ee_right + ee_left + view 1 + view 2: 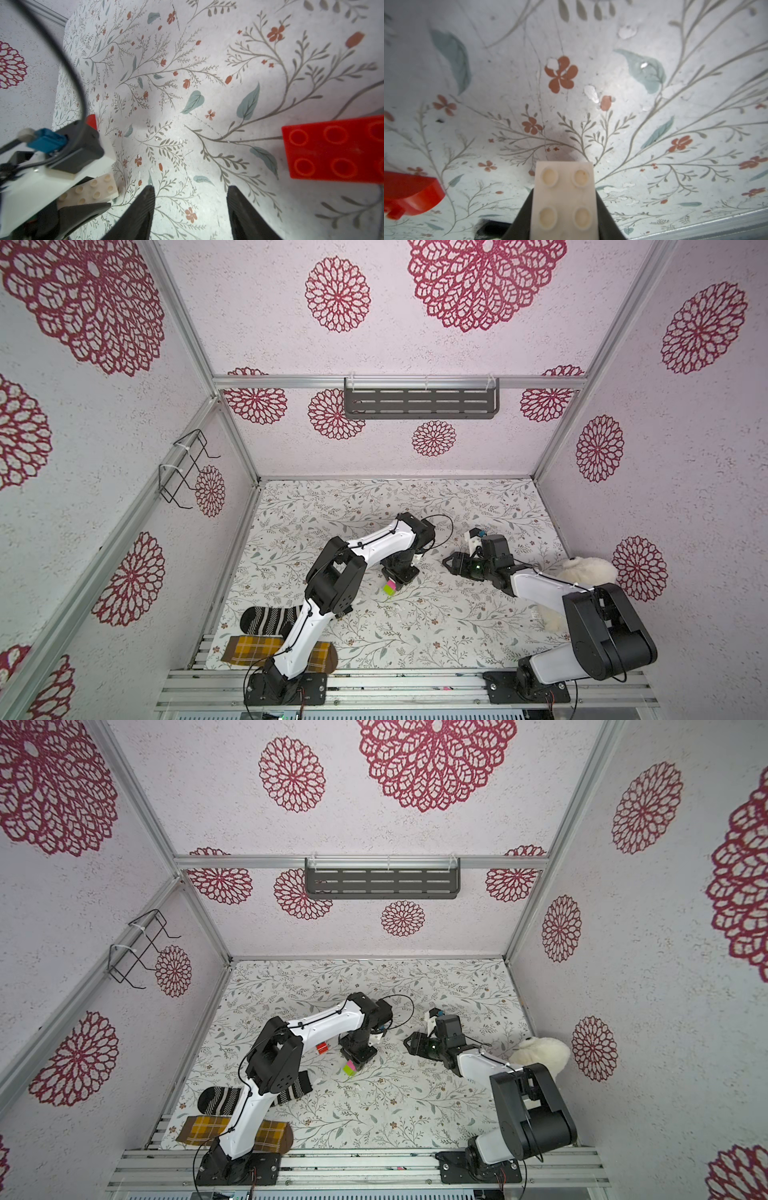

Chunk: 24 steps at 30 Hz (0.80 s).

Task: Assemble an ice cream with lego
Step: Adjust the lego brick at the center of the board.

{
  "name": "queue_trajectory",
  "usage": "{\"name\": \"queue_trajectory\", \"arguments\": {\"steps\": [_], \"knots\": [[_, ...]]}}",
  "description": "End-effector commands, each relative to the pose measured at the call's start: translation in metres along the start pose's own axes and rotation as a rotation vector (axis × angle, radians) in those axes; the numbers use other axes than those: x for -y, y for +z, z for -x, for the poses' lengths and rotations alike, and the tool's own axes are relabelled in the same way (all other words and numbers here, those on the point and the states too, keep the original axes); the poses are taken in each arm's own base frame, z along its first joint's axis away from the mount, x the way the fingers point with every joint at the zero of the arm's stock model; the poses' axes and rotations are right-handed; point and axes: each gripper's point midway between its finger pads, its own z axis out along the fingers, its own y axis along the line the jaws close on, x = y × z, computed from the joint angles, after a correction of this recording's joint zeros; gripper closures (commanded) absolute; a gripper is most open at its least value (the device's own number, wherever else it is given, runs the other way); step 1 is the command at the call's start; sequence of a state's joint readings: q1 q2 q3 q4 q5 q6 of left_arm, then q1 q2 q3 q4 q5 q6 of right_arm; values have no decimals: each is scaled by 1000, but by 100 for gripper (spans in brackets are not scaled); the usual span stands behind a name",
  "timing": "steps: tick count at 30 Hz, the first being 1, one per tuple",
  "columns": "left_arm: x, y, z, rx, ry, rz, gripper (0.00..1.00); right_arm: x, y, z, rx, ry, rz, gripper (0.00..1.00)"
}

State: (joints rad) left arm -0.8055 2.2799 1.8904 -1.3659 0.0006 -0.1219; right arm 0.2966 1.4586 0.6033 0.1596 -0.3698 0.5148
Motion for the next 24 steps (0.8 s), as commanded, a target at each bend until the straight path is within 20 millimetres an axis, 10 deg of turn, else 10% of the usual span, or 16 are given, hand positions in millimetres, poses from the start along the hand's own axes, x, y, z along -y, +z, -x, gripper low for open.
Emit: {"name": "queue_trajectory", "arguments": {"steps": [1, 11, 24], "knots": [[1, -29, 14, 156, -17, 8, 91, 1, -2, 5, 23, -12, 0, 41], [3, -78, 71, 721, -176, -116, 100, 10, -18, 19, 124, -33, -78, 41], [3, -44, 89, 1014, -229, -4, 100, 21, -32, 29, 235, -54, -141, 41]]}}
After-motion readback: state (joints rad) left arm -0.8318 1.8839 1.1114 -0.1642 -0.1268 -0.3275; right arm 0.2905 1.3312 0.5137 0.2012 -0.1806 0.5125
